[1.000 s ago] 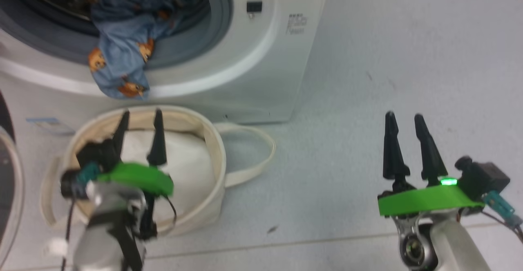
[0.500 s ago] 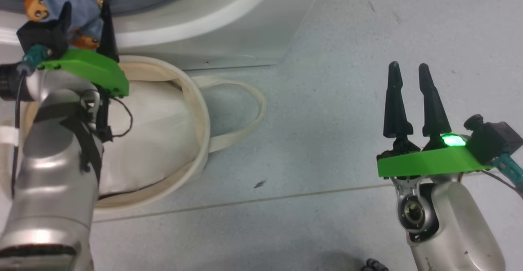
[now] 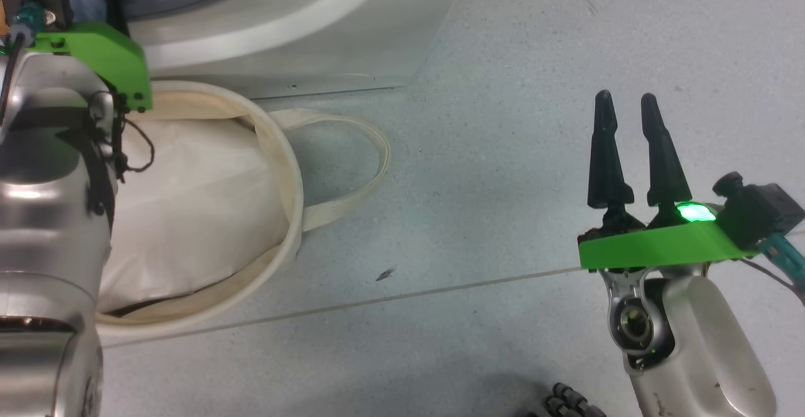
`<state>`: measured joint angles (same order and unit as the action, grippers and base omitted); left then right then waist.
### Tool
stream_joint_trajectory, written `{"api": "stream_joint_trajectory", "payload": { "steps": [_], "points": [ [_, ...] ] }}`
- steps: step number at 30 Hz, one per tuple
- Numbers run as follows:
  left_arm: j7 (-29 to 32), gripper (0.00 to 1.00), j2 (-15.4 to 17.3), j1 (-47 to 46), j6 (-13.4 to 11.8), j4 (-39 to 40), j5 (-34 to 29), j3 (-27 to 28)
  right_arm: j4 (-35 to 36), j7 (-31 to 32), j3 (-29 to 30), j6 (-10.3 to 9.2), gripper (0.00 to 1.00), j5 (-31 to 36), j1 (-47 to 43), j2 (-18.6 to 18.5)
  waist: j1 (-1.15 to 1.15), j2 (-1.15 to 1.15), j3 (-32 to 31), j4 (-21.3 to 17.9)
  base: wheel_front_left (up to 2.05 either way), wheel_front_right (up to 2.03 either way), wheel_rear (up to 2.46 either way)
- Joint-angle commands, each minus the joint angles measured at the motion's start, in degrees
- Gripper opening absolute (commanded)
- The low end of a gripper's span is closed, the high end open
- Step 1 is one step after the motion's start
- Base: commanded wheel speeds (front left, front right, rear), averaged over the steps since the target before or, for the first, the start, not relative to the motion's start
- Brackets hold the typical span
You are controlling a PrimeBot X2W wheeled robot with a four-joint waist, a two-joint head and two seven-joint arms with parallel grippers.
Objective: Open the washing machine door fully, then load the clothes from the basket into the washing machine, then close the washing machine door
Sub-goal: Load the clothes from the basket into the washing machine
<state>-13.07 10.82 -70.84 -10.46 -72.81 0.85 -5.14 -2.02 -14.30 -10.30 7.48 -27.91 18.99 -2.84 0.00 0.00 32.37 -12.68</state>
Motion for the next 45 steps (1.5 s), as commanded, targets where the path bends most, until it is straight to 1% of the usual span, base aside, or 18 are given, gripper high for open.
{"api": "stream_joint_trajectory", "payload": {
  "steps": [1, 8, 11, 13, 14, 19, 22, 24, 28, 31, 34, 36, 41, 45],
  "points": [
    [0.8, 1.00, 3.0, -1.7, -0.8, 0.7, -0.6, 0.1, 2.0, -0.7, -1.2, 0.01, 1.00, -0.3, 0.6, 0.0, 0.00, 0.00, 0.4, -0.1, 0.00, 0.00, 0.00],
    [7.0, 1.00, 3.7, -3.8, -4.2, -0.7, -1.2, -0.9, 2.3, -0.7, -1.6, 0.01, 1.00, -0.4, 1.2, 0.0, 0.00, 0.00, 1.8, -0.1, 0.00, 0.00, 0.00],
    [8.0, 1.00, 3.5, -3.9, -4.5, -0.8, -0.9, -0.9, 2.2, -0.7, -1.7, 0.01, 1.00, -0.4, 1.3, 0.0, 0.00, 0.00, 1.8, -0.2, 0.00, 0.00, 0.00],
    [8.6, 1.00, 3.4, -3.9, -4.2, -0.9, -0.4, -0.8, 2.1, -0.7, -1.7, 0.01, 1.00, -0.5, 1.3, 0.0, 0.00, 0.00, 1.7, -0.3, 0.00, 0.00, 0.00],
    [8.9, 0.00, 3.3, -3.8, -4.0, -0.9, -0.2, -0.8, 2.1, -0.7, -1.8, 0.01, 1.00, -0.5, 1.3, 0.0, 0.00, 0.00, 1.6, -0.3, 0.00, 0.00, 0.00],
    [9.1, 0.00, 3.4, -4.2, -3.2, -1.0, 0.9, -0.6, 2.2, -0.7, -1.9, 0.01, 1.00, -0.6, 1.3, 0.0, 0.00, 0.00, 1.6, -0.5, 0.00, 0.00, 0.00],
    [9.4, 0.00, 3.6, -5.1, -3.6, -1.0, 2.5, 0.8, 2.2, -0.7, -2.0, 0.01, 1.00, -0.7, 1.3, 0.0, 0.00, 0.00, 1.9, -0.6, 0.00, 0.00, 0.00],
    [7.5, 0.00, 3.6, -6.2, -3.2, -0.6, 3.3, 1.2, 2.3, -0.7, -2.0, 0.01, 1.00, -0.8, 1.3, 0.0, 0.00, 0.00, 2.1, -0.7, 0.00, 0.00, 0.00],
    [0.0, 0.00, 3.4, -8.8, -0.8, 2.7, 4.7, 1.7, 2.3, -0.7, -2.3, 0.01, 1.00, -0.8, 1.4, 0.0, 0.00, 0.00, 2.9, -1.0, 0.00, 0.00, 0.00],
    [-1.7, 0.00, 3.7, -10.7, 1.0, 6.8, 6.6, 3.3, 2.6, -0.7, -2.9, 0.01, 1.00, -1.0, 1.7, 0.0, 0.00, 0.00, 3.9, -1.5, 0.00, 0.00, 0.00],
    [-1.9, 0.00, 4.7, -12.1, 1.6, 13.3, 7.7, 4.8, 3.0, -0.7, -3.4, 0.01, 1.00, -1.1, 2.2, 0.0, 0.00, 0.00, 5.6, -2.3, 0.00, 0.00, 0.00],
    [-1.9, 0.00, 5.5, -12.7, 1.7, 15.8, 7.9, 5.6, 3.2, -0.7, -3.5, 0.01, 1.00, -1.3, 2.5, 0.0, 0.00, 0.00, 6.9, -2.9, 0.00, 0.00, 0.00],
    [-1.9, 0.00, 7.7, -16.0, 1.7, 16.9, 7.2, 6.1, 3.7, -0.7, -3.8, 0.01, 1.00, -1.8, 2.9, 0.0, 0.00, 0.00, 9.9, -4.9, 0.00, 0.00, 0.00],
    [-1.9, 0.00, 10.0, -19.8, 0.8, 17.3, 6.4, 6.6, 4.3, -0.7, -4.1, 0.01, 1.00, -2.3, 3.2, 0.0, 0.00, 0.00, 12.4, -6.5, 0.00, 0.00, 0.00]
  ]
}}
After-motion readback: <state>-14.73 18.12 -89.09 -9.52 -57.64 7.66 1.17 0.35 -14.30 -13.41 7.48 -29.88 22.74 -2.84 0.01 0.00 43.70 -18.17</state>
